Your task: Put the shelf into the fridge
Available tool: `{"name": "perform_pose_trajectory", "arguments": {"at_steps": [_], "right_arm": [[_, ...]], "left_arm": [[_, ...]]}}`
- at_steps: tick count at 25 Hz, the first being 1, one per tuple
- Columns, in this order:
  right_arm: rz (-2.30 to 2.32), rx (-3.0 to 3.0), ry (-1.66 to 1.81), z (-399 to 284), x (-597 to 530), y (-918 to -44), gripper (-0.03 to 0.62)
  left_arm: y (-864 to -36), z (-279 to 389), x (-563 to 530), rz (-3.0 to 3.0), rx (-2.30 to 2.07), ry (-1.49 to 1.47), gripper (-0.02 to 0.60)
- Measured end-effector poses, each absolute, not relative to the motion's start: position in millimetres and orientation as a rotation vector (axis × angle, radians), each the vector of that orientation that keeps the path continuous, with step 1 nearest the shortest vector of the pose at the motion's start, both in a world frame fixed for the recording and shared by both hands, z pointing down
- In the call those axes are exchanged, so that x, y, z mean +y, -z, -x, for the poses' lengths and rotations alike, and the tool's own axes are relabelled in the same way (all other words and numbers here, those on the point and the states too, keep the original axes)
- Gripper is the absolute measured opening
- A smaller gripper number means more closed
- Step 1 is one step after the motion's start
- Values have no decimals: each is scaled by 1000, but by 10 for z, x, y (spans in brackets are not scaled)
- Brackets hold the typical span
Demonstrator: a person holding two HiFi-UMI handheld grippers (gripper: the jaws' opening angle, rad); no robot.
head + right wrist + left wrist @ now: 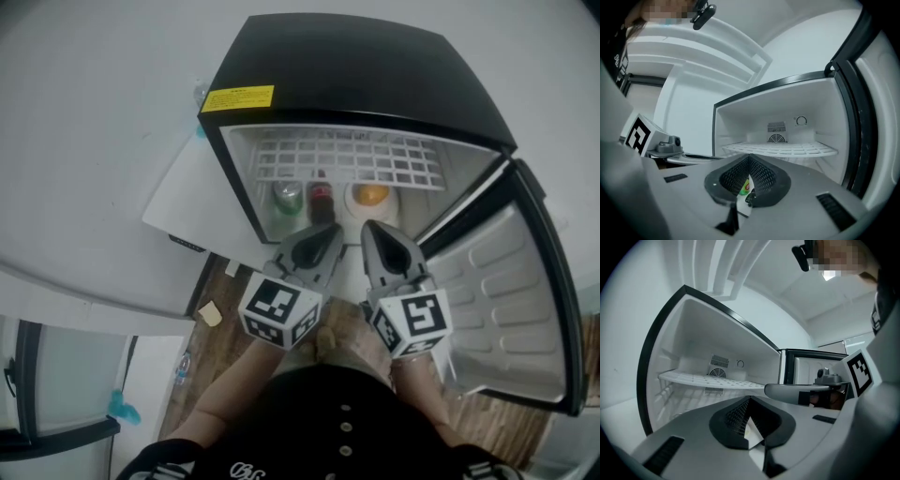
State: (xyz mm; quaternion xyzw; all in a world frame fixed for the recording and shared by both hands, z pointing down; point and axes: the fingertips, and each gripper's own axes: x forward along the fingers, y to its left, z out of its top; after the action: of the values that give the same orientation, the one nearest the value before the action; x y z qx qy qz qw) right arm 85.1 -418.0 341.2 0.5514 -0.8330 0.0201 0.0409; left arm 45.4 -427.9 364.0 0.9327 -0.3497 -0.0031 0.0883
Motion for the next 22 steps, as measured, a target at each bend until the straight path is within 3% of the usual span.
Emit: {"name": "perform_pose_trajectory", "arguments": {"at_steps": [22], "right_arm": [[-1590, -2609, -171, -781, -4197, -3651, 9]], "left_arm": [[-3710, -445, -4300, -2830, -1045, 20, 6]]}}
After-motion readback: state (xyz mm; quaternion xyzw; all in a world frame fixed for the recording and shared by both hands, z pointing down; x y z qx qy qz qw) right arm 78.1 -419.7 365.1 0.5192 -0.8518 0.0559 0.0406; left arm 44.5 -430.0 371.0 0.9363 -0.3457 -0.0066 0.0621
